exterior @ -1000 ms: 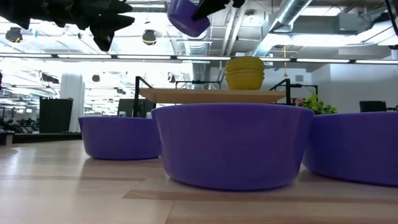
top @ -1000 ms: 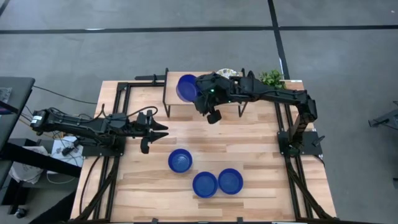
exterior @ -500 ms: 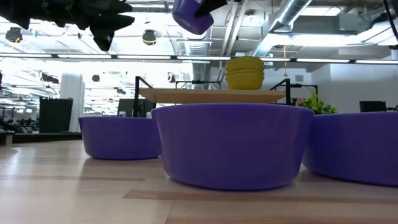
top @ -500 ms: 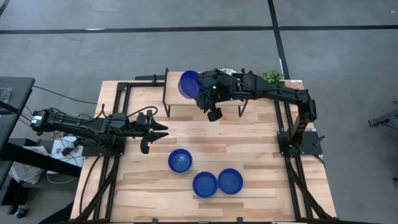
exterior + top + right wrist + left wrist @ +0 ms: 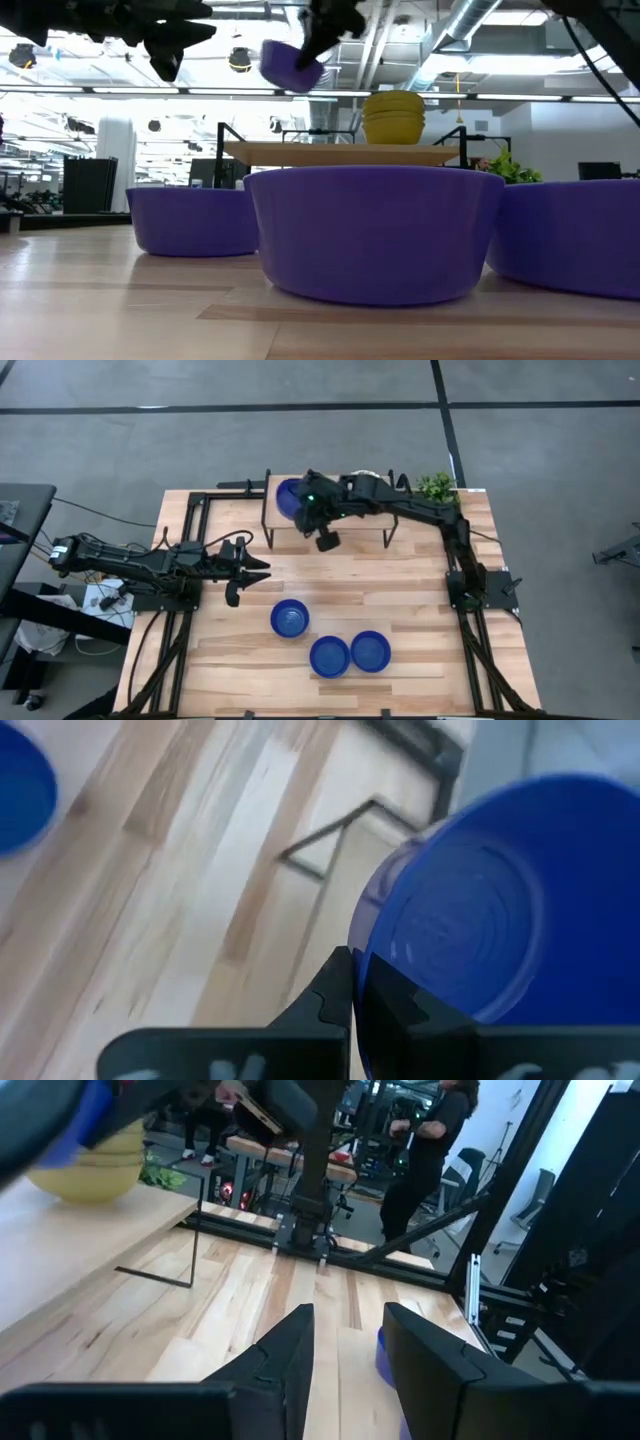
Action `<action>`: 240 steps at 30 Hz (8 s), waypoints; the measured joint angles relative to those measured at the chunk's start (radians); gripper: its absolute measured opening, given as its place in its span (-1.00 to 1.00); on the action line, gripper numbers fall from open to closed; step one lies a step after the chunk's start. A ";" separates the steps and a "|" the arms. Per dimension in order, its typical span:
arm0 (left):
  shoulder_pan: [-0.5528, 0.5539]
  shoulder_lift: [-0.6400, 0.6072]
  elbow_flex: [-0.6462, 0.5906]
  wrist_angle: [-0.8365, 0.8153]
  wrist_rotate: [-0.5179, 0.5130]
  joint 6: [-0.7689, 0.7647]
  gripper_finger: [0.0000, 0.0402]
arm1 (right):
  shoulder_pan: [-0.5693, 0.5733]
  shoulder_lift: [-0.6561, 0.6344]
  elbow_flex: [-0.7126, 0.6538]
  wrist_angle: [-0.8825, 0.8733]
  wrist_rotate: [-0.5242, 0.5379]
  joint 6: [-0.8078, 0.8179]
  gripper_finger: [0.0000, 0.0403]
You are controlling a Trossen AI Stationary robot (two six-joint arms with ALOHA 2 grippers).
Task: Pick & Place Mini bowls
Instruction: Put the blue bowl on the shelf
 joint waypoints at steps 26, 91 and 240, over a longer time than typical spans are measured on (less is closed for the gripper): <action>0.002 0.003 0.000 0.018 0.000 0.003 -0.40 | -0.001 0.018 0.030 -0.098 -0.023 0.076 -1.00; 0.001 0.306 0.275 -0.086 -0.090 0.500 -0.40 | 0.301 0.018 0.034 -0.397 -0.101 0.548 -1.00; -0.148 0.605 0.281 -0.182 -0.222 0.230 -0.99 | 0.182 0.013 0.034 -0.394 -0.262 0.601 -0.22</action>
